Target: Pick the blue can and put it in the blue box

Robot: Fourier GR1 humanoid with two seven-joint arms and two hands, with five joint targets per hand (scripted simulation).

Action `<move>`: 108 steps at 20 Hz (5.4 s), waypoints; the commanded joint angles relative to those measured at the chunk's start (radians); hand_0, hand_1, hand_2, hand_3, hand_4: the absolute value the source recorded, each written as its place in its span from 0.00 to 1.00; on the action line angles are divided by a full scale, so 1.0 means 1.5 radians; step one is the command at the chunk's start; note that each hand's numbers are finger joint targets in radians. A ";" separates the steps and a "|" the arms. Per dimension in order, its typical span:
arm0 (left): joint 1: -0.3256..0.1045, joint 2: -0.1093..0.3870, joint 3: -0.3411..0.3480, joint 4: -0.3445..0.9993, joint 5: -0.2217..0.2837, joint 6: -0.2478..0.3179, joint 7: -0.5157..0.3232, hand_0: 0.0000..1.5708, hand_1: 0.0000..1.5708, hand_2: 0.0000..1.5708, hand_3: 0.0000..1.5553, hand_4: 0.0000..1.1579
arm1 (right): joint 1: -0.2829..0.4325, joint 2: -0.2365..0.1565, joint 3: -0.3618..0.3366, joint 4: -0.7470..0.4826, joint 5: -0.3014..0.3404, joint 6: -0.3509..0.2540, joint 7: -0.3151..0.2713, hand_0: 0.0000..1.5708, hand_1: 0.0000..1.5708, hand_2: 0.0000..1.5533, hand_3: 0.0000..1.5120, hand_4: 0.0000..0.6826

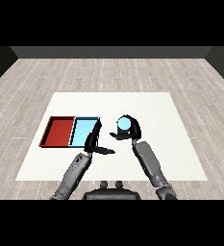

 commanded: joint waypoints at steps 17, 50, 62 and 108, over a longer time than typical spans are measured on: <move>-0.105 -0.001 -0.106 0.201 0.157 0.086 -0.092 0.00 0.00 0.00 0.00 0.00 | -0.001 -0.046 0.057 -0.033 -0.075 0.014 0.011 0.91 0.91 0.94 0.91 0.81; -0.182 0.000 -0.159 0.210 0.179 0.135 -0.037 0.00 0.00 0.00 0.00 0.00 | -0.078 0.000 0.196 0.037 -0.117 -0.111 -0.034 0.92 0.92 0.93 0.90 0.71; -0.233 0.000 -0.212 0.275 0.257 0.301 -0.035 1.00 1.00 0.99 0.94 0.98 | -0.055 0.000 0.221 0.000 -0.135 -0.124 -0.033 0.90 0.90 0.94 0.91 0.77; -0.244 0.143 -0.004 0.312 0.169 0.257 0.033 1.00 1.00 0.99 0.95 0.97 | 0.181 -0.126 -0.118 -0.285 -0.251 0.056 -0.029 0.00 0.00 0.00 0.00 0.00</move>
